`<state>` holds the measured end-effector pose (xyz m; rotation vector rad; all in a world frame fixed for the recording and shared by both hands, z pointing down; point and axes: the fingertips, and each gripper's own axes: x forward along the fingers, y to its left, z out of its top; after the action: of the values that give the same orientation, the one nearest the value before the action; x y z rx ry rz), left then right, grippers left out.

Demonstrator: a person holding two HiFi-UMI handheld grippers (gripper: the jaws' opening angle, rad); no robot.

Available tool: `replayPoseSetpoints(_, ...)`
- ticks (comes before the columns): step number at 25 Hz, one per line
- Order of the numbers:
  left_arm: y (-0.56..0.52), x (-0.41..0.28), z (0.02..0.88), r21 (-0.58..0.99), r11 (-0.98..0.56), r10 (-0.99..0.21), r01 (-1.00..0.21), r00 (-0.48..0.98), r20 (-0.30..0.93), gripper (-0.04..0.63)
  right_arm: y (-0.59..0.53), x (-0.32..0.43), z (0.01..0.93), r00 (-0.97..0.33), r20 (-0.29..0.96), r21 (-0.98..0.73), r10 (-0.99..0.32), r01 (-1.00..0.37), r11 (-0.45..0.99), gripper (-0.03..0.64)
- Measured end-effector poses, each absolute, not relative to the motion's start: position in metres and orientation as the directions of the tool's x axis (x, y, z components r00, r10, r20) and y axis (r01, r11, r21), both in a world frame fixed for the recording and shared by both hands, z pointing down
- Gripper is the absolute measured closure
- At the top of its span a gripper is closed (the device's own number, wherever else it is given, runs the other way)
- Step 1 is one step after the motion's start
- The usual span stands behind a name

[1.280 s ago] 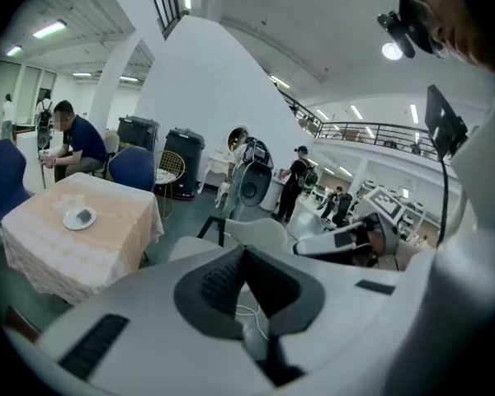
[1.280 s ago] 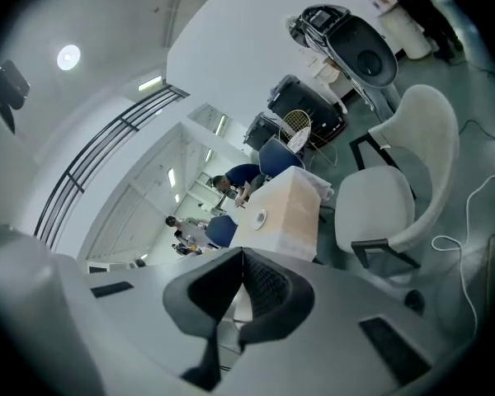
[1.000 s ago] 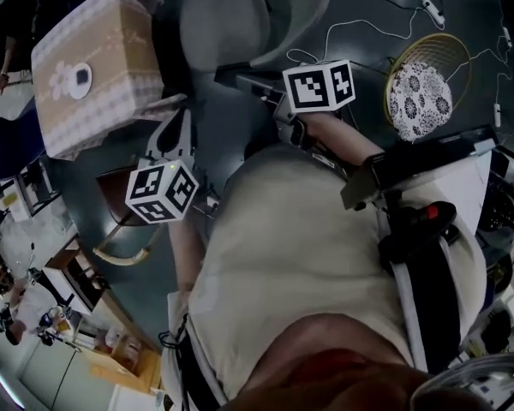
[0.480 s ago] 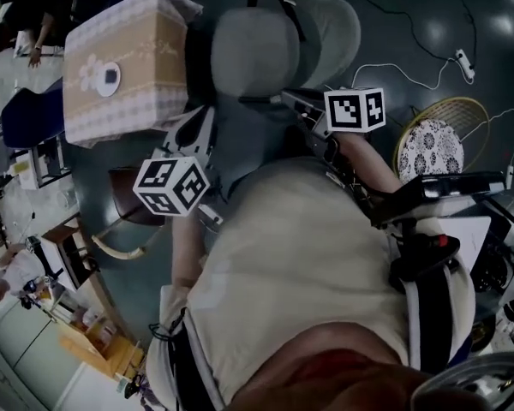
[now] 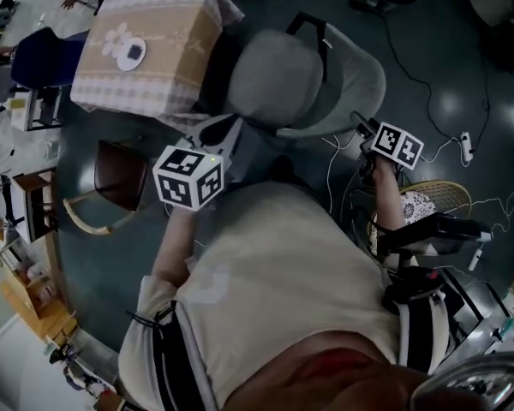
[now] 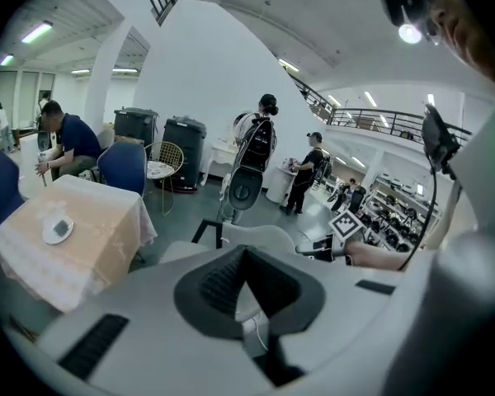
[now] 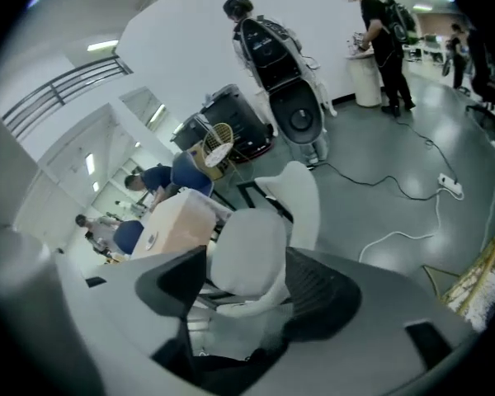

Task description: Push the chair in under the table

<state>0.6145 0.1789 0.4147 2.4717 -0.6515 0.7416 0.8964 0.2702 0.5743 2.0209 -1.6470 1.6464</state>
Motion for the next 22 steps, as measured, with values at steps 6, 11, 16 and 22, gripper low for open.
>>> replayPoseSetpoints(6, 0.185, 0.614, 0.420, 0.285, -0.772, -0.290, -0.568, 0.714, 0.638, 0.589, 0.294, 0.949, 0.647, -0.071, 0.841, -0.436, -0.537, -0.678, -0.592, 0.321)
replayPoseSetpoints(11, 0.185, 0.603, 0.429, 0.281, -0.758, -0.298, -0.588, 0.696, 0.653, 0.589, 0.285, 0.948, 0.680, -0.171, 0.797, -0.579, -0.579, -0.487, -0.654, 0.316)
replayPoseSetpoints(16, 0.182, 0.588, 0.433, 0.311, -0.741, -0.302, -0.595, 0.709, 0.637, 0.589, 0.274, 0.932, 0.699, -0.175, 0.831, -0.531, -0.528, -0.534, -0.658, 0.327)
replayPoseSetpoints(22, 0.174, 0.576, 0.433, 0.198, -0.784, -0.340, -0.588, 0.674, 0.656, 0.589, 0.270, 0.933, 0.714, -0.087, 0.859, -0.454, -0.504, -0.585, -0.672, 0.442)
